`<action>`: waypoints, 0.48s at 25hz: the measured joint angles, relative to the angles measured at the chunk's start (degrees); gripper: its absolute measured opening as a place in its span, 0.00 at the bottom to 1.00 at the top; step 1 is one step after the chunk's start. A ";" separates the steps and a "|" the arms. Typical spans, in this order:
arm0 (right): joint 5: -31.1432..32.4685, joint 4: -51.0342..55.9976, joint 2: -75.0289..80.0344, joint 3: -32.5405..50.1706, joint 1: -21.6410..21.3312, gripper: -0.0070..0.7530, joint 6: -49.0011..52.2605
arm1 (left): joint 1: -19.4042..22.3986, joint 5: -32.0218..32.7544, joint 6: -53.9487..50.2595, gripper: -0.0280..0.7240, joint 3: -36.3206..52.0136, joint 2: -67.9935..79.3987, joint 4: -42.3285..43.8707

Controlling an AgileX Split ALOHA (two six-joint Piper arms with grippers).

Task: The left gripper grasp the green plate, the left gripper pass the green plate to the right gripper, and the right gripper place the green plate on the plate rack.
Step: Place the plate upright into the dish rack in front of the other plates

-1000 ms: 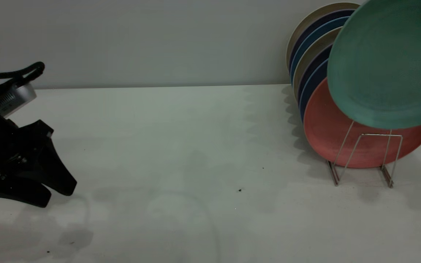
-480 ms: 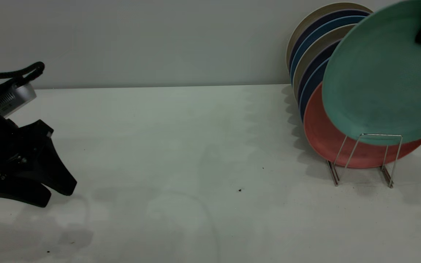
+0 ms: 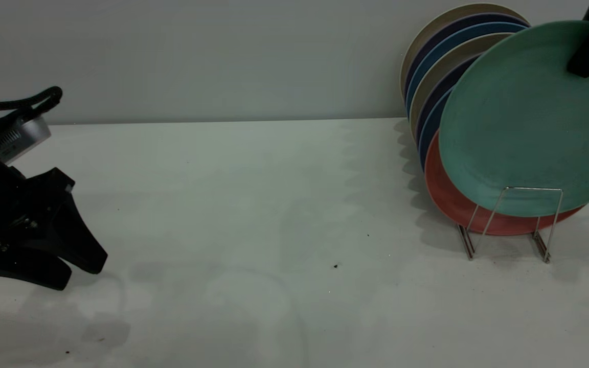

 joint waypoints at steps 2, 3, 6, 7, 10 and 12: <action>0.36 1.20 0.00 0.00 0.00 0.49 0.28 | 0.00 0.00 0.00 0.71 0.00 0.00 0.00; 0.53 2.01 0.00 0.00 0.00 0.54 0.76 | 0.00 0.00 0.00 0.71 0.00 0.00 0.00; 1.94 3.57 0.00 0.00 0.00 0.66 3.34 | 0.00 0.00 0.00 0.71 0.00 0.00 0.00; 2.80 3.62 0.00 0.00 0.00 0.68 4.25 | 0.00 0.00 0.00 0.71 0.00 0.00 0.00; 6.07 3.92 0.00 0.00 0.00 0.70 8.25 | 0.00 -0.39 0.00 0.71 0.00 0.00 0.00; 9.28 3.92 -0.07 -0.05 0.00 0.70 11.82 | 0.00 -0.61 0.00 0.71 0.00 0.00 0.00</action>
